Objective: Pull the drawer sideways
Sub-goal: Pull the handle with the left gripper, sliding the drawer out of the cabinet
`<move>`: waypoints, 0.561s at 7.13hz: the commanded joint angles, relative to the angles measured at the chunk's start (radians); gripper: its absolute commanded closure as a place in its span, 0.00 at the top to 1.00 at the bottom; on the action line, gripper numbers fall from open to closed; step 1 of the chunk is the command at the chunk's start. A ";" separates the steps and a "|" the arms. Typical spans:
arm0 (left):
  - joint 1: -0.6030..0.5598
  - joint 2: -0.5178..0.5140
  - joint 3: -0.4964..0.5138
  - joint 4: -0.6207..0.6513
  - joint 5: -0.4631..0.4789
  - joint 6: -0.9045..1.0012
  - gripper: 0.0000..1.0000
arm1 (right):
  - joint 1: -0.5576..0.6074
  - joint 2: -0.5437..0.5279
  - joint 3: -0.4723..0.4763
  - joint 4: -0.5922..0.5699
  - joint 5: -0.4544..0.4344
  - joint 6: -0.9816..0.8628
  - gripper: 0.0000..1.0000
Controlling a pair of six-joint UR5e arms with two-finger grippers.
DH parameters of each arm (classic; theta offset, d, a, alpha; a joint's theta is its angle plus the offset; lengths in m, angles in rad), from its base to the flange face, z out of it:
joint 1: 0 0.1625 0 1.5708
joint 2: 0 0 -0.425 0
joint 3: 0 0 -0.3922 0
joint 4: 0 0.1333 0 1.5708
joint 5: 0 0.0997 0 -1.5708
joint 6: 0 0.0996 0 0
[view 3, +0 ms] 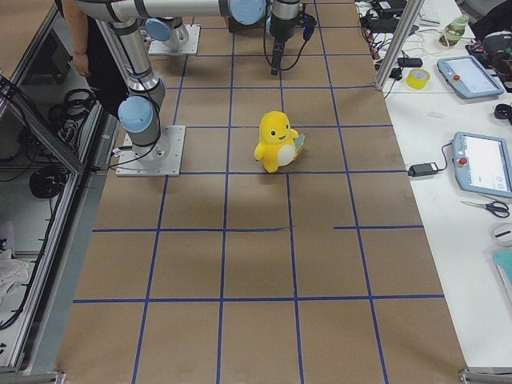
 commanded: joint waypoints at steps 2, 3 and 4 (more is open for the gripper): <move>-0.027 0.000 0.005 0.009 -0.001 0.001 0.00 | 0.001 0.000 0.000 0.000 0.000 0.000 1.00; -0.030 0.000 0.005 0.009 -0.001 0.001 0.00 | 0.001 0.000 0.000 0.000 0.000 0.000 1.00; -0.038 -0.002 0.013 0.009 -0.012 0.003 0.00 | -0.001 0.000 0.000 0.000 0.000 0.000 1.00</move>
